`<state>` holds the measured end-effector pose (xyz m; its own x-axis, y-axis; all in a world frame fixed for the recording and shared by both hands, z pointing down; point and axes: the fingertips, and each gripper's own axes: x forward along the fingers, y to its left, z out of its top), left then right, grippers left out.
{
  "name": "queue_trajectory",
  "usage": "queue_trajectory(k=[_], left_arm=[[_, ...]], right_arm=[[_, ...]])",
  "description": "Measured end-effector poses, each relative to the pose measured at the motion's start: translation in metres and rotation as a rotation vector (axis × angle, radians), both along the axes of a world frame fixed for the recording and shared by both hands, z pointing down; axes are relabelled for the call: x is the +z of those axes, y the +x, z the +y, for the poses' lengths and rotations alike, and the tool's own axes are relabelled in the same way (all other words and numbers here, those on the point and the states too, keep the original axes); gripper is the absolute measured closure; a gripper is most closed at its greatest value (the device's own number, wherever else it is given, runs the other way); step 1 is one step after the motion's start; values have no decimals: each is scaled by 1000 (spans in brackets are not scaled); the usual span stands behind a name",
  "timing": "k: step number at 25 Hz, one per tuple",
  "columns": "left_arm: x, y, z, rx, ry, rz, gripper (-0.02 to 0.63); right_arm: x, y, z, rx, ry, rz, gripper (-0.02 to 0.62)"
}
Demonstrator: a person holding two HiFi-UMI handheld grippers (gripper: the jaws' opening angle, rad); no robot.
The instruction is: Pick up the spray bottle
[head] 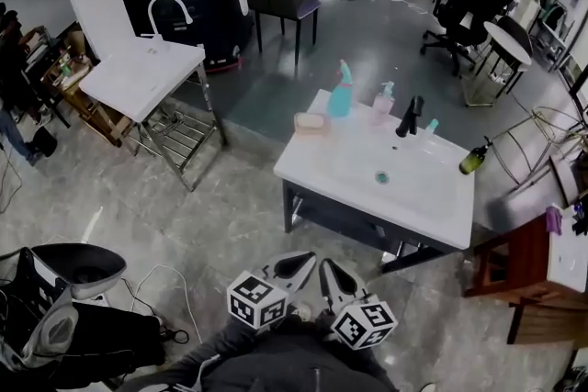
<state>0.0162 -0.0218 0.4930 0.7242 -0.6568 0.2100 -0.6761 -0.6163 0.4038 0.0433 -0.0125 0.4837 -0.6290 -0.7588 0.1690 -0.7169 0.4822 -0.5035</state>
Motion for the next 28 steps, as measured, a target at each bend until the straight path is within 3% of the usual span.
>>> queue_trajectory(k=[8,16,22,28], left_arm=[[7,8,-27,1,-6,13,600],[5,12,-28,8,-18,19,598],[9,22,-21,41,-23,23,598],[14,16,-19,15,-49,35,600]], right_arm=[[6,10,-30,17,3,-2,584],[-8,20,-29,47,52,6,584],[-1,36,-22,112,22,-8,584],[4,31,-22,100,7,-2,584]])
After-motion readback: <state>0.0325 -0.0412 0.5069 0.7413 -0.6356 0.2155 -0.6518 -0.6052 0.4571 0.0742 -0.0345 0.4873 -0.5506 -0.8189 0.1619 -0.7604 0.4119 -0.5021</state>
